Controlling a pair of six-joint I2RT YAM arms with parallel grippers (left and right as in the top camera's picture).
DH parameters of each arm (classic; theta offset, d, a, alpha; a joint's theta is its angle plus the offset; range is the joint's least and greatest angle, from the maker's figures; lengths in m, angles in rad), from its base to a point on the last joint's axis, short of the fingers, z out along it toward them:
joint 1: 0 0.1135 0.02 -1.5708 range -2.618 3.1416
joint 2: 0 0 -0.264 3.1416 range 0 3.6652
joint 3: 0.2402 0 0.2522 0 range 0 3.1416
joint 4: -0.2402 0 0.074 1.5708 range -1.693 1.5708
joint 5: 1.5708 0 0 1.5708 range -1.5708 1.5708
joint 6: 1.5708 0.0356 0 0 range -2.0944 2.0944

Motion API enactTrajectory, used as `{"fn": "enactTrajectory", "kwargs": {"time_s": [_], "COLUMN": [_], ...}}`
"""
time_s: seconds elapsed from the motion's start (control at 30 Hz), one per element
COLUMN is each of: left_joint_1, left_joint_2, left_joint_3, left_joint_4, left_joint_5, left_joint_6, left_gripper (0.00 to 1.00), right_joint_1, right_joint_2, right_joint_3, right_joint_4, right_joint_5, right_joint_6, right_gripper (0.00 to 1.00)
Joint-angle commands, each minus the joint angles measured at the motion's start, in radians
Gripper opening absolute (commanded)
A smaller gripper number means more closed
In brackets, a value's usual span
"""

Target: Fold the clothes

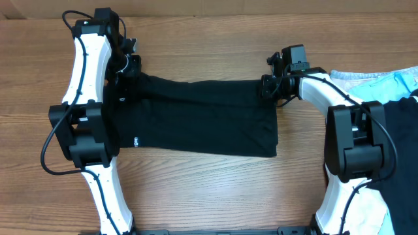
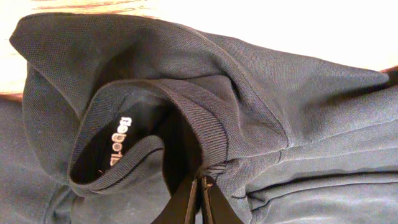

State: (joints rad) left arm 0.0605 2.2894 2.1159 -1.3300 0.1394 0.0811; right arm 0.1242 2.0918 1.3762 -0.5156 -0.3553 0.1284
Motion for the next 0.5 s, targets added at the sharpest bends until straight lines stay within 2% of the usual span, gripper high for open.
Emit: {"fn": "enactTrajectory", "kwargs": {"time_s": [0.0,0.2,0.47], "left_joint_1": [-0.002,-0.002,-0.002], "left_joint_2": [0.005,0.005,0.005], "left_joint_3": [0.015,0.015,0.015], "left_joint_4": [0.002,-0.003,-0.004], "left_joint_5": [0.015,0.014,0.010], "left_joint_6": [-0.006,-0.005,0.002], "left_gripper": [0.08,0.07,0.05], "right_joint_1": [-0.009,-0.023,-0.023], "right_joint_2": [-0.007,-0.045,-0.089], "right_joint_3": [0.074,0.173,0.181], "right_joint_4": [-0.024,-0.119,-0.176], "right_joint_5": [-0.001,0.010,0.019], "right_joint_6": [-0.005,-0.005,-0.004], "right_gripper": [0.04,0.04,0.04]}}
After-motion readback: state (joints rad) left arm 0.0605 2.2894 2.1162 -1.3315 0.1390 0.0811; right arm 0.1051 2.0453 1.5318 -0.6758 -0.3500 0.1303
